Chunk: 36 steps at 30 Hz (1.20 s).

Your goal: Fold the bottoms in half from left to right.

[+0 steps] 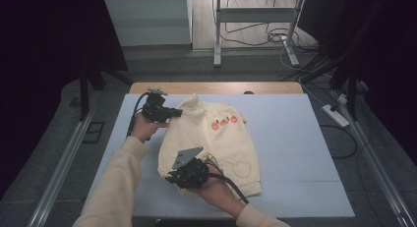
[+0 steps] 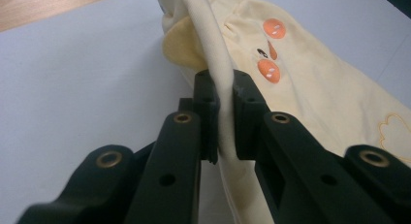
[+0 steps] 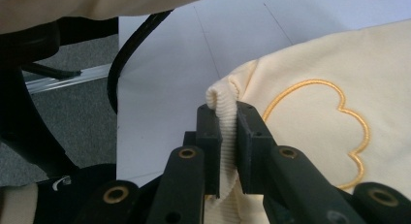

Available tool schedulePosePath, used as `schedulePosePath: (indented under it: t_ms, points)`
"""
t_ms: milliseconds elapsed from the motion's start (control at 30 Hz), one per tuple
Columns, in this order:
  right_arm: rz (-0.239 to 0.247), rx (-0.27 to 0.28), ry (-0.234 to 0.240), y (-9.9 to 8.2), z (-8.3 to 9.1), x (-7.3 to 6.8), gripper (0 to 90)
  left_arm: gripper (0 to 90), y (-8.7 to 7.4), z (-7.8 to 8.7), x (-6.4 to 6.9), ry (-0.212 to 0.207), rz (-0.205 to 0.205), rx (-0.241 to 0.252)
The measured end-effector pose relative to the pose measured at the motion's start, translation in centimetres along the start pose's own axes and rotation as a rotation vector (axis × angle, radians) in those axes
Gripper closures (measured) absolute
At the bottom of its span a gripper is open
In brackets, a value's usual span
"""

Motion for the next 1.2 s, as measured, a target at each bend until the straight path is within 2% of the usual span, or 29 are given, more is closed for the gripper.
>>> schedulePosePath:
  t_ms: [67,300,600,933,1000,1200]
  points:
    - [0.009,-0.005,0.002,0.3,-0.2,-0.2,81.2,82.6,0.1,0.5,0.1,0.001,-0.002,0.009]
    - [0.037,0.039,0.009,3.0,-0.5,-1.1,81.3,82.6,0.1,2.6,-0.1,0.018,0.005,0.023]
    - [0.027,0.028,0.012,2.4,-0.9,-1.2,81.5,82.6,0.0,2.3,-0.2,0.020,0.008,0.015]
    - [0.038,0.074,0.016,4.1,-0.1,-1.6,81.7,82.6,0.4,4.1,0.2,0.035,-0.001,0.029]
    - [0.045,0.067,0.012,3.9,-0.1,-1.6,81.7,82.6,0.4,3.9,0.2,0.034,0.000,0.026]
    - [0.024,0.055,0.007,2.7,0.2,-1.0,81.9,82.5,0.5,2.7,0.3,0.024,0.002,0.021]
Point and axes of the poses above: each handheld gripper's, and its own axes: z roughly backward along the jaws, y roughly out of its top, x roughly to its right, the point moved 7 cm from there along -z, roughly forward along the jaws, and after that the axes turned 13 degrees about -y, right-handed, at the moved point
